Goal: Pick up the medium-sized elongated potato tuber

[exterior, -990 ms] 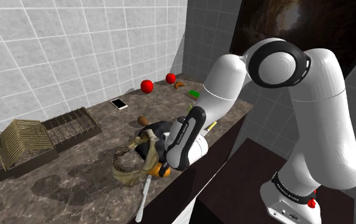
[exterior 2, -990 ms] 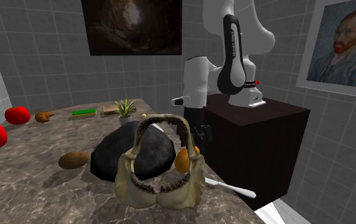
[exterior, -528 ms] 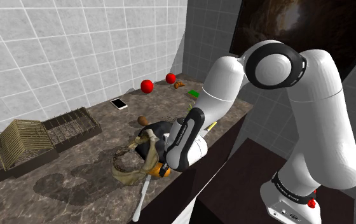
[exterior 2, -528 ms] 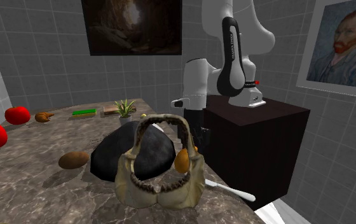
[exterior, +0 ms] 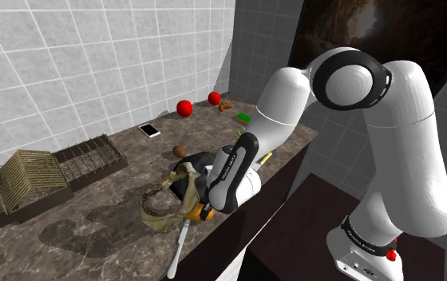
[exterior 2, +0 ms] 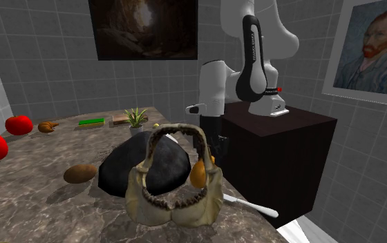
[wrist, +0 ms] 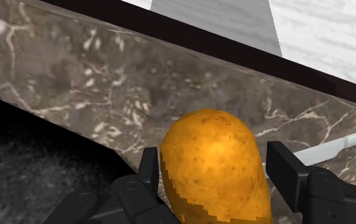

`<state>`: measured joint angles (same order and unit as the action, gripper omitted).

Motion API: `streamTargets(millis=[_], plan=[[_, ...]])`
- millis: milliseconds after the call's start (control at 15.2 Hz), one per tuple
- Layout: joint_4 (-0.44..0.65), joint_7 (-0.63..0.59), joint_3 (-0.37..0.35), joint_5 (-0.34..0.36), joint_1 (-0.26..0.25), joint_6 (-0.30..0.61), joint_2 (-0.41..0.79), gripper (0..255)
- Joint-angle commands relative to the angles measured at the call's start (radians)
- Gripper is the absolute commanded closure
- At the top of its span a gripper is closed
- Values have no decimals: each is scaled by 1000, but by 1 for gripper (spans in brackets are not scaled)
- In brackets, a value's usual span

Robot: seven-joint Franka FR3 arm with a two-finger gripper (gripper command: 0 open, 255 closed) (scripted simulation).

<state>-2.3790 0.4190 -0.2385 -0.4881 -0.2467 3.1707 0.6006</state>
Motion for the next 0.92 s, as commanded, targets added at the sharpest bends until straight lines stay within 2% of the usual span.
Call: streamTargets(millis=[0,726,858], plan=[[-16,-7,7,-2,-9,-20,-35,255],[-74,-61,77,17,-76,-147,-217,255],[-75,-62,78,18,-76,-149,-220,255]])
